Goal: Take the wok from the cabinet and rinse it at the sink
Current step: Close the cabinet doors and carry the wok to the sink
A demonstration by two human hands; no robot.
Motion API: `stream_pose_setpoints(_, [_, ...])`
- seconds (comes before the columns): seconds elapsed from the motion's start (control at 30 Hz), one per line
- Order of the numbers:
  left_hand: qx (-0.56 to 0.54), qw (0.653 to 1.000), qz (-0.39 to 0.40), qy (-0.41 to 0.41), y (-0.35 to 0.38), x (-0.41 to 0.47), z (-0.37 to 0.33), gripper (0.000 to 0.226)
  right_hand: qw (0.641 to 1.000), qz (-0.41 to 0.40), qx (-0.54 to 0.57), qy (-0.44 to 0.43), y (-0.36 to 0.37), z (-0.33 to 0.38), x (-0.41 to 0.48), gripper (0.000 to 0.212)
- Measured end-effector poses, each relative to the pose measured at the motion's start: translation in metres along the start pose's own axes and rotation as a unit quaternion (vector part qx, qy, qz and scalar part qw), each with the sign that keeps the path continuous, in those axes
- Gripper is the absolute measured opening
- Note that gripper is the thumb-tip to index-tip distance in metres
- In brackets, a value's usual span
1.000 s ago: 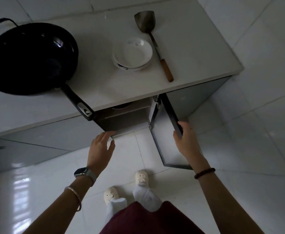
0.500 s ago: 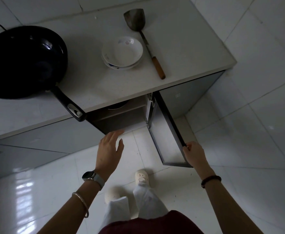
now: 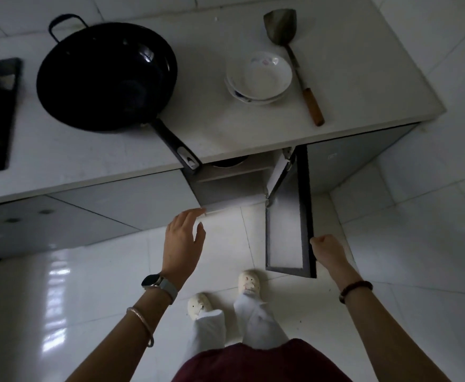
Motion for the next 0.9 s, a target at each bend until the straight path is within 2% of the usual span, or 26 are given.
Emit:
stream_pose_setpoints(0.07, [0.011,1.0,-0.012,-0.01,-0.017,-0.004,0.02,0.032,0.996,0.04,0.06,0.051,0.024,0.008,-0.011,0.034])
stream_pose_setpoints(0.17, [0.022,0.998,-0.036,-0.036,-0.043,-0.011,0.052,0.032,0.968,0.091,0.2,0.125,0.058,0.03,-0.029,0.018])
stream_pose_setpoints(0.3, [0.033,0.994,-0.073,-0.071,-0.072,-0.022,0.086,0.031,0.916,0.154,0.336,0.154,0.099,0.076,-0.051,0.015])
stream_pose_setpoints(0.43, [0.039,0.988,-0.106,-0.101,-0.093,-0.028,0.112,0.032,0.867,0.206,0.415,0.181,0.137,0.12,-0.063,0.012])
stream_pose_setpoints(0.6, [0.037,0.983,-0.133,-0.123,-0.105,-0.024,0.129,0.032,0.811,0.267,0.477,0.207,0.162,0.174,-0.067,0.043])
stream_pose_setpoints(0.77, [0.032,0.978,-0.151,-0.142,-0.101,-0.017,0.133,0.032,0.748,0.291,0.541,0.253,0.17,0.212,-0.07,0.047])
stream_pose_setpoints(0.9, [0.032,0.975,-0.162,-0.148,-0.095,-0.015,0.13,0.033,0.736,0.299,0.547,0.265,0.174,0.23,-0.062,0.046])
Point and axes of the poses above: each hand's wrist, its own x-axis towards the middle knuckle, its own y-axis out of the palm, z = x × y, the point moved 9 cm from there along x, towards the middle knuckle, and after that the axes turned 11 degrees about -z, right-handed, at the moved point
